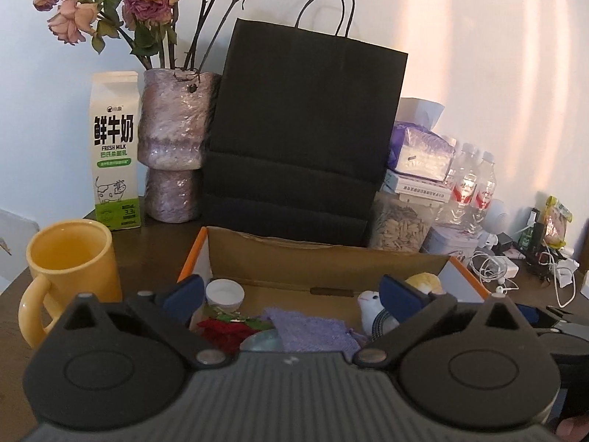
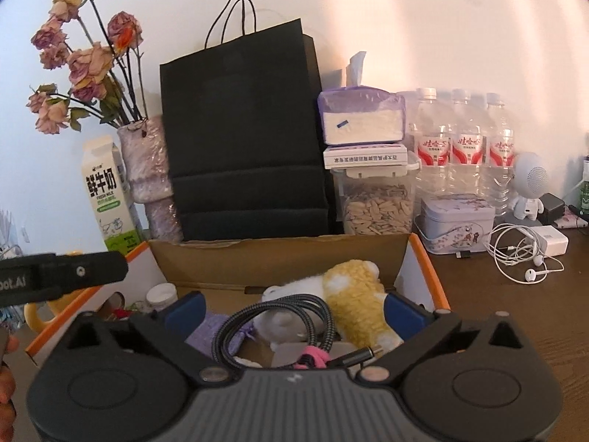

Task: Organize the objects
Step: 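Carry the braided cable and purple cloth into the cardboard box while both tools open to release, then lift both open tools out of the cardboard box back toward the table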

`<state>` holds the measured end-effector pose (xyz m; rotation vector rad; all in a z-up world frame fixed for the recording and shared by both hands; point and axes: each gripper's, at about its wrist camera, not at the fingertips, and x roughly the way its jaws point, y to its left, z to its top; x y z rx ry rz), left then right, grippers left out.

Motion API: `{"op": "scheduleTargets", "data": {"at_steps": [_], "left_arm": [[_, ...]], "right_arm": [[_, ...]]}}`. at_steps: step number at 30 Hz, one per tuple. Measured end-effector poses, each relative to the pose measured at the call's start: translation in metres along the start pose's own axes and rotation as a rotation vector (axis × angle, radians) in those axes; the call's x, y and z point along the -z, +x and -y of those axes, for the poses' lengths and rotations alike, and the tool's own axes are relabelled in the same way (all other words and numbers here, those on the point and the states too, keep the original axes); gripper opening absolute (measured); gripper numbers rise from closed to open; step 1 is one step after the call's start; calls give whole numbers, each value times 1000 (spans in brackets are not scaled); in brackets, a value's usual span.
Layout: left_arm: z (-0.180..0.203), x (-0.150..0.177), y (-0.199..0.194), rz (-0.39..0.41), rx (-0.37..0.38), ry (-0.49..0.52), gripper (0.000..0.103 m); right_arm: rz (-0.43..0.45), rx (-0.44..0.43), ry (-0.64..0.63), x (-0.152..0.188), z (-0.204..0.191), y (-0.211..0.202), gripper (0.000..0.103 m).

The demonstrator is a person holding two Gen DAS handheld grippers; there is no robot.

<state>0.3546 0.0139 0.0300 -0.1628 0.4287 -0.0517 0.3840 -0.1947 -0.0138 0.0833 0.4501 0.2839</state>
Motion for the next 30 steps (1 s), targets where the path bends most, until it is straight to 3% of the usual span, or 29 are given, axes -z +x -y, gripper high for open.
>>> {"op": "scheduleTargets", "data": {"at_steps": [15,30], "left_arm": [[-7,13,-55,58,14,17,103],[-20,55,-129,0,14,14,103]], "right_arm": [[53,-38,-40,17,-12,-59,103],[-21,-100,-114,68,-36,-139,103]]}}
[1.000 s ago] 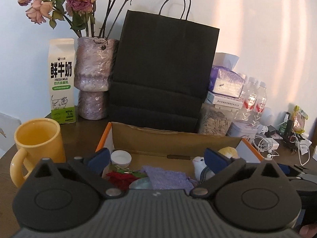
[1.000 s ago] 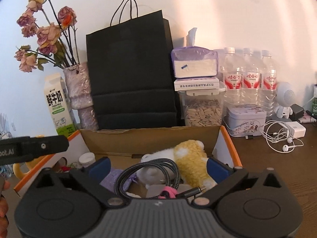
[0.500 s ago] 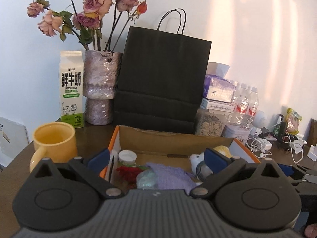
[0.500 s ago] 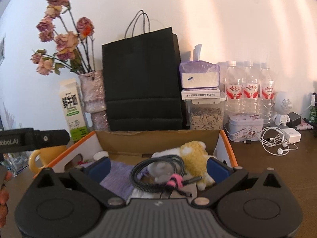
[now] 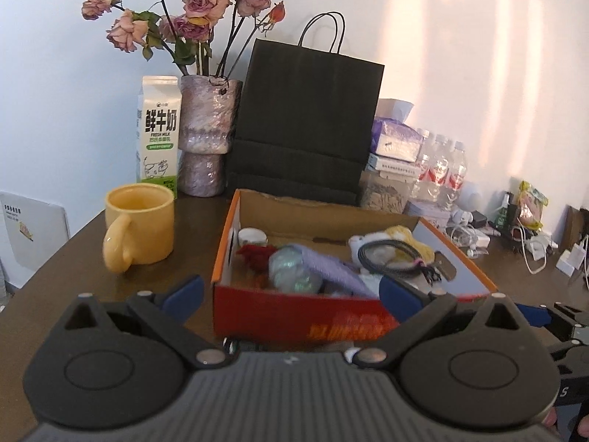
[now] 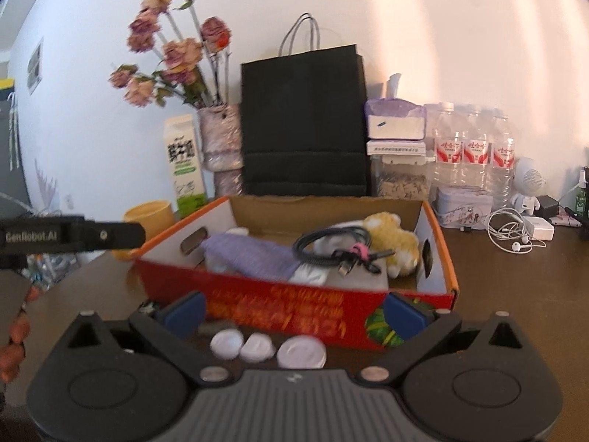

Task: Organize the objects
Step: 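Lift both open tools out of the cardboard box back toward the table, then grasp the beige cork block with the right tool while the left tool grasps a white cap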

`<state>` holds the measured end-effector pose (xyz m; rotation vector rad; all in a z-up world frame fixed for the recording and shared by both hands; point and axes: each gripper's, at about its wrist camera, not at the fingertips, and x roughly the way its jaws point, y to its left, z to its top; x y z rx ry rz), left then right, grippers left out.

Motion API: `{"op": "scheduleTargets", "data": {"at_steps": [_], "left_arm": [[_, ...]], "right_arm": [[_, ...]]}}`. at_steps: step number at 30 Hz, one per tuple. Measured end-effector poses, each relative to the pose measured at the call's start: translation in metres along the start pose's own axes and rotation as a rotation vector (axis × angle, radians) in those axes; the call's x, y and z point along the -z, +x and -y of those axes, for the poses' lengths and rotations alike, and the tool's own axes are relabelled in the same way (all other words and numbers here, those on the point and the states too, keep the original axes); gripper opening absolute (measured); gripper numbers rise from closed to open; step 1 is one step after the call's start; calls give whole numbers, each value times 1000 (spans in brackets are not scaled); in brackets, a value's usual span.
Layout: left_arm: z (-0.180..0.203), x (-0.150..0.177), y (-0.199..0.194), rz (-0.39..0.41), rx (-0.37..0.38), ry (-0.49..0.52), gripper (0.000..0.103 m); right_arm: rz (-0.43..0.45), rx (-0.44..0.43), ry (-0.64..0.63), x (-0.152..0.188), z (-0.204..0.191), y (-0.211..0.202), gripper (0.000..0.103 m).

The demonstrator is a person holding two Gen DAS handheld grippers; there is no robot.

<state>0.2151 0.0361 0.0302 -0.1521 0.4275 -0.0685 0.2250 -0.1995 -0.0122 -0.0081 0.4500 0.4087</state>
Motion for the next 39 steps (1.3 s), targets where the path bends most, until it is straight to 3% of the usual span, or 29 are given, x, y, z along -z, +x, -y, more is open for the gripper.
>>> {"op": "scheduleTargets", "data": {"at_steps": [22,28,39], "left_arm": [[-2,48,-58,-99,-49,31,103],[-6,49,-63,-103,-65,16,103],[-13,47,-65,-102,-86,0,103]], "right_arm": [[-70,4,-2,39,-20,-35,103],[-115,9,29,36,-12,-19,91],[-226,52,62,23,-9,38,54]]}}
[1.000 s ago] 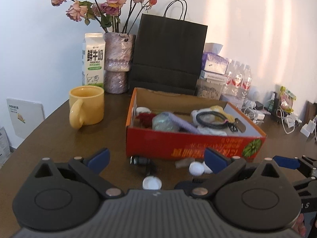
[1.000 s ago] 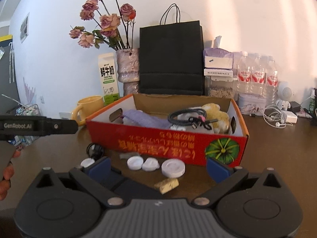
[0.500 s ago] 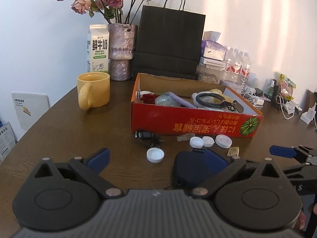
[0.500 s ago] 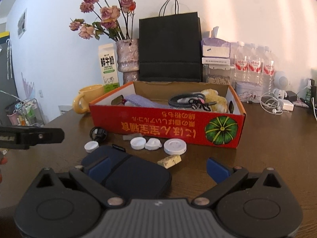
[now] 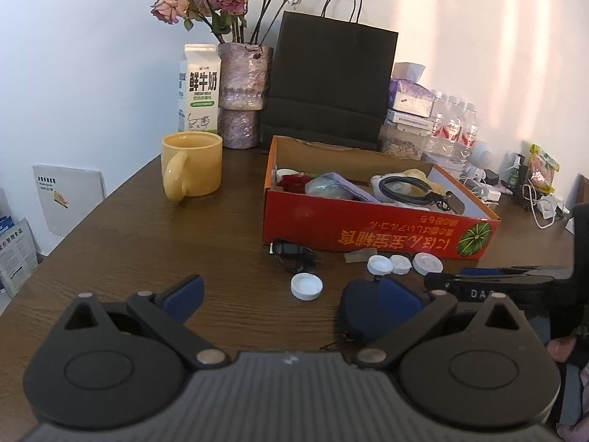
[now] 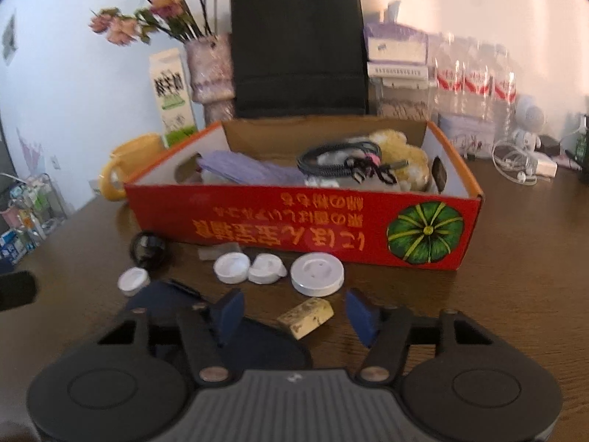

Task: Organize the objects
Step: 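Grasp the beige cork block with the right tool while the left tool grasps a white cap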

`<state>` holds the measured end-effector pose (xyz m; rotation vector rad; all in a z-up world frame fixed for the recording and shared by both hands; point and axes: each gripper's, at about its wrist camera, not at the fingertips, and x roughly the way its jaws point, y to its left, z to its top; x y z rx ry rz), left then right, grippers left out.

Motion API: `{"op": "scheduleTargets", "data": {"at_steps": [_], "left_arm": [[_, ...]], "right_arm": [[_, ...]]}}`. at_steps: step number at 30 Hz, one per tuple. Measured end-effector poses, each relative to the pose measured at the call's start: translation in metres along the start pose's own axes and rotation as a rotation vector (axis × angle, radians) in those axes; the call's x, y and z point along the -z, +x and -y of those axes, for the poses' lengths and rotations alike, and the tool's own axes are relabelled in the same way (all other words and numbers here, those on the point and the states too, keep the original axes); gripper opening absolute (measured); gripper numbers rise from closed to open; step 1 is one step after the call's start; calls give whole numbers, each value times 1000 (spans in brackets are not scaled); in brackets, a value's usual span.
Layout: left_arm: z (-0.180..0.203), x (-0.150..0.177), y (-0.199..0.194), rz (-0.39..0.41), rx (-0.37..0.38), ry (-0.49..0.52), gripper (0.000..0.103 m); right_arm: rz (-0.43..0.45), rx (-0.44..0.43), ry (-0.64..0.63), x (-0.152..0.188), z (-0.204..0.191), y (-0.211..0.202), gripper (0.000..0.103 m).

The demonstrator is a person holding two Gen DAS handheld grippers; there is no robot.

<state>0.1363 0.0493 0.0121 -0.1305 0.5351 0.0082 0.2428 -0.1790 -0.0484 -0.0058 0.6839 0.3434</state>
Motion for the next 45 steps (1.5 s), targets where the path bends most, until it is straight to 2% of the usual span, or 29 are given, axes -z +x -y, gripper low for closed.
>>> {"op": "scheduleTargets", "data": {"at_steps": [3,9,14,21,29,35,45], "left_arm": [[-3,0,3,-6,-11,-5,103],[-5,0,7,-16,-19,-11,103],[-3,2,10,-23,-25,-5,103],[1,2,16,-30,-26,2,103],[-3,-1,27,-42,-49,-4,103],[-9,-5,50,-82,-102,-1,103],[-2,-3,88,-140,-124,0,103]], "right_arm": [[-25,-5,26,1,6,8,41],[-23,-2,-17,4,5,9,34],[-6,-36,-31,7,11,5,27],[16,-64,-8,7,15,4,23],[85,-76,21,6,19,-8,21],[182,-59,41,10,26,-30,21],[234,-69,44,17,26,-45,21]]}}
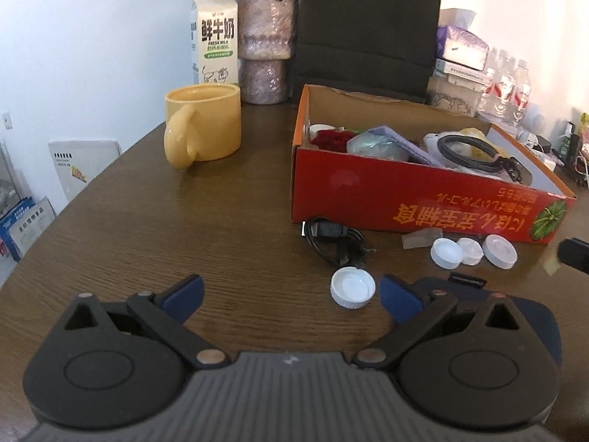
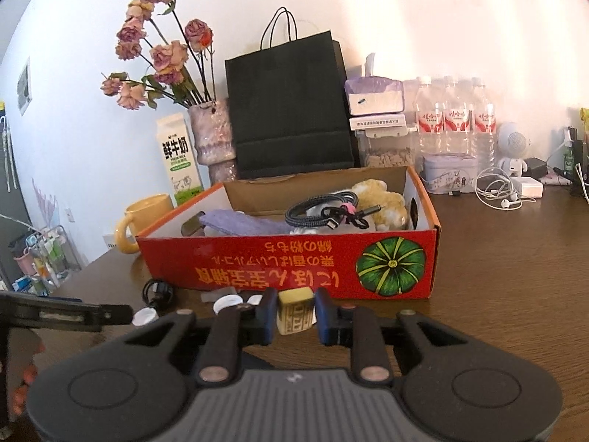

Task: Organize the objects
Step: 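Grasp the beige cork block with the right tool while the left tool grasps a white cap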

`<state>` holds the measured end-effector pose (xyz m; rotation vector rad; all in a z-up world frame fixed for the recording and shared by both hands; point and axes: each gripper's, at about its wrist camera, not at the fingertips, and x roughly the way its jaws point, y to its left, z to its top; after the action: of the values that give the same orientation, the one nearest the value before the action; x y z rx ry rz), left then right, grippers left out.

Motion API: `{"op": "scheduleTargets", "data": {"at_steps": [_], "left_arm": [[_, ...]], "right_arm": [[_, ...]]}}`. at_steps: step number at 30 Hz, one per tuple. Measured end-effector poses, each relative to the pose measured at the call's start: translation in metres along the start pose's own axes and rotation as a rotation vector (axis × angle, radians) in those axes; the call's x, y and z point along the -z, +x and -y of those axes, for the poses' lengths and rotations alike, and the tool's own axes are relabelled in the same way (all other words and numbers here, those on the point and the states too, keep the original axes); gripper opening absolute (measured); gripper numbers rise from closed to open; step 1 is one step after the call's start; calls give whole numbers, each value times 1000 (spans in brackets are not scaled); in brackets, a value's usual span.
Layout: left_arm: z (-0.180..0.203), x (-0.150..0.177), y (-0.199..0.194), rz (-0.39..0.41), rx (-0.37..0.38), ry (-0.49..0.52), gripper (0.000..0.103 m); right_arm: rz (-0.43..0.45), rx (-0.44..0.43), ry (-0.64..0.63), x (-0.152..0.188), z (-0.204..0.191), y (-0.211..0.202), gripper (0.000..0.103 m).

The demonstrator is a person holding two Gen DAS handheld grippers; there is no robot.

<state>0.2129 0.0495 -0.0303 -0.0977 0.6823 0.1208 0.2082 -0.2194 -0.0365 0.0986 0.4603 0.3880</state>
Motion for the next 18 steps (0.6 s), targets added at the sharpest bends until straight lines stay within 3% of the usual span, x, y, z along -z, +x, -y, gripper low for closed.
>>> {"op": "scheduleTargets", "data": {"at_steps": [6,18], "left_arm": [[8,-1,11,-11,3,10,103],[21,3,18,-13,2,54,86]], "right_arm": [[-4,-9,-10,2,-3,-1,21],[-12,-18,-15,4,-6,-1,21]]}}
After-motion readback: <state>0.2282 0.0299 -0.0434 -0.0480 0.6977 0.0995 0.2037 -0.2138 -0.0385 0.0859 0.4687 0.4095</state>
